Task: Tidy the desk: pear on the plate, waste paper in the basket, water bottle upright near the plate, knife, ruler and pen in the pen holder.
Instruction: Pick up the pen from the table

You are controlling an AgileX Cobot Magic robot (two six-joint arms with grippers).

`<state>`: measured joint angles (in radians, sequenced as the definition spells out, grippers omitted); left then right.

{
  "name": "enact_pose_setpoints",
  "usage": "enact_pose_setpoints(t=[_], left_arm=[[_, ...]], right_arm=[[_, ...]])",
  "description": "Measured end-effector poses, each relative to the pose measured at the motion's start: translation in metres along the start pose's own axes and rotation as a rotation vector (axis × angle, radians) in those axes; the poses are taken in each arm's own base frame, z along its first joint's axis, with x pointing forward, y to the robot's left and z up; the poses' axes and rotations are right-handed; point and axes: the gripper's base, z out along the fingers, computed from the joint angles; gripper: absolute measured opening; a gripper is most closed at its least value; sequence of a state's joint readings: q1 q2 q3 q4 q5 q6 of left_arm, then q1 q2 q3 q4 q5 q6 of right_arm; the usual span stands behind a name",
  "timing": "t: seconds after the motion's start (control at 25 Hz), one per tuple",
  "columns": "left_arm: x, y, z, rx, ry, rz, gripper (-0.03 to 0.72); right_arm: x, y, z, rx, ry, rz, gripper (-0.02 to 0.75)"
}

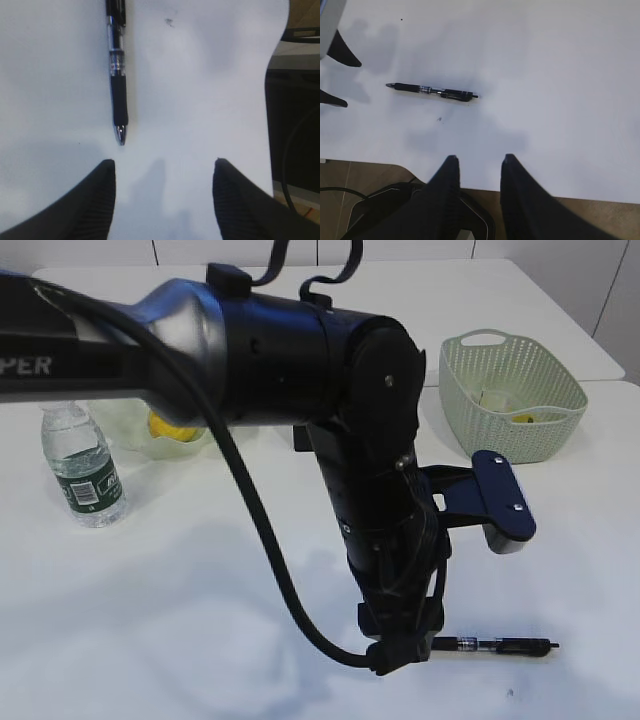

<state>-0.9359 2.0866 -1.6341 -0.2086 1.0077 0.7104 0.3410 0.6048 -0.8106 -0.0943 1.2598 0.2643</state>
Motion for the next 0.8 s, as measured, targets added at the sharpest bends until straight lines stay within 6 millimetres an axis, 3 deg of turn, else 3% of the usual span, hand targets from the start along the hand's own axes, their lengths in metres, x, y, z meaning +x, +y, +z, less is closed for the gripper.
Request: enact_pose_setpoints(t=[0.56, 0.8], left_arm=[[-0.007, 0.007, 0.028, -0.06, -0.035, 0.026, 0.435], [-0.007, 0.006, 0.029, -0.05, -0.041, 0.017, 0.435]], right_arm=[[0.0, 0.0, 0.0, 0.0, 0.001, -0.008, 0.244], [0.0, 0.0, 0.0, 0.0, 0.001, -0.008, 0.244]])
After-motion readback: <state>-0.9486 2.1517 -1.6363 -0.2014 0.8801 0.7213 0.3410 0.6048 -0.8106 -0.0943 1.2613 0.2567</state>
